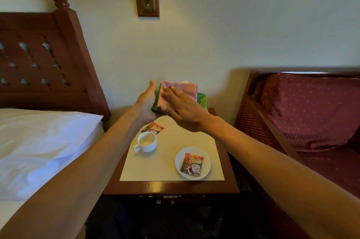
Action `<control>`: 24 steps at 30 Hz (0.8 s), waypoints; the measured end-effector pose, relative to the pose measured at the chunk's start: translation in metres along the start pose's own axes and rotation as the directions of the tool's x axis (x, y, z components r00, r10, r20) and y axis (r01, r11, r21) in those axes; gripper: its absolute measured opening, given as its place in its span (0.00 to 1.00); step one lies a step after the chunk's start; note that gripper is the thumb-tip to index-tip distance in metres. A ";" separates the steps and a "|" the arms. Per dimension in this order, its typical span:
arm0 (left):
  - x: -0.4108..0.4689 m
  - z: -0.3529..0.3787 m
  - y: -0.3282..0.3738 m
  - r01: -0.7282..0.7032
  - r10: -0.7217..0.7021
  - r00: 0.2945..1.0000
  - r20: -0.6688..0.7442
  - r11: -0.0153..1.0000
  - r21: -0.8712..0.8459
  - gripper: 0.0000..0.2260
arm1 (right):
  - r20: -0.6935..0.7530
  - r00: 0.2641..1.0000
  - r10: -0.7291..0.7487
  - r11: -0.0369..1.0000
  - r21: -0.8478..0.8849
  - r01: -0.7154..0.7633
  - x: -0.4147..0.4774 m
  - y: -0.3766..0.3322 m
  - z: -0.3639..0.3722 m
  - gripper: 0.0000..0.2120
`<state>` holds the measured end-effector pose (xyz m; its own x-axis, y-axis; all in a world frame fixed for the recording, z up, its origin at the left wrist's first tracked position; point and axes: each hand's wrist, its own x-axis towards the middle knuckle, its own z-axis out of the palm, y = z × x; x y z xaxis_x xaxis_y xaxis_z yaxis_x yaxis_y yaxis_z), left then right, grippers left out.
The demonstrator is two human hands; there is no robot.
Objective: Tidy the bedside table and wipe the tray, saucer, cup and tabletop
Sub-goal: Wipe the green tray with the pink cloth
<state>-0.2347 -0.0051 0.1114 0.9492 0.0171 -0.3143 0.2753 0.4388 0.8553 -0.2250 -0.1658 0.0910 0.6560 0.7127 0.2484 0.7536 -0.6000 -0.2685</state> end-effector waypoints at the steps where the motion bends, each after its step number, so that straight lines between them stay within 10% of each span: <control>1: 0.002 -0.004 0.002 -0.002 0.002 1.000 0.019 1.000 -0.002 0.32 | 0.008 1.000 -0.006 0.999 -0.032 0.007 -0.002 0.003 -0.002 0.30; 24: -0.003 -0.022 0.004 0.037 -0.049 0.994 0.097 0.992 0.121 0.43 | 0.130 0.985 -0.114 0.993 -0.027 0.119 -0.009 -0.019 0.018 0.31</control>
<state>-0.2402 0.0167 0.1066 0.9449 -0.0916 -0.3142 0.3266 0.3274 0.8866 -0.2464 -0.1543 0.0768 0.5543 0.8178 0.1546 0.8271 -0.5206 -0.2116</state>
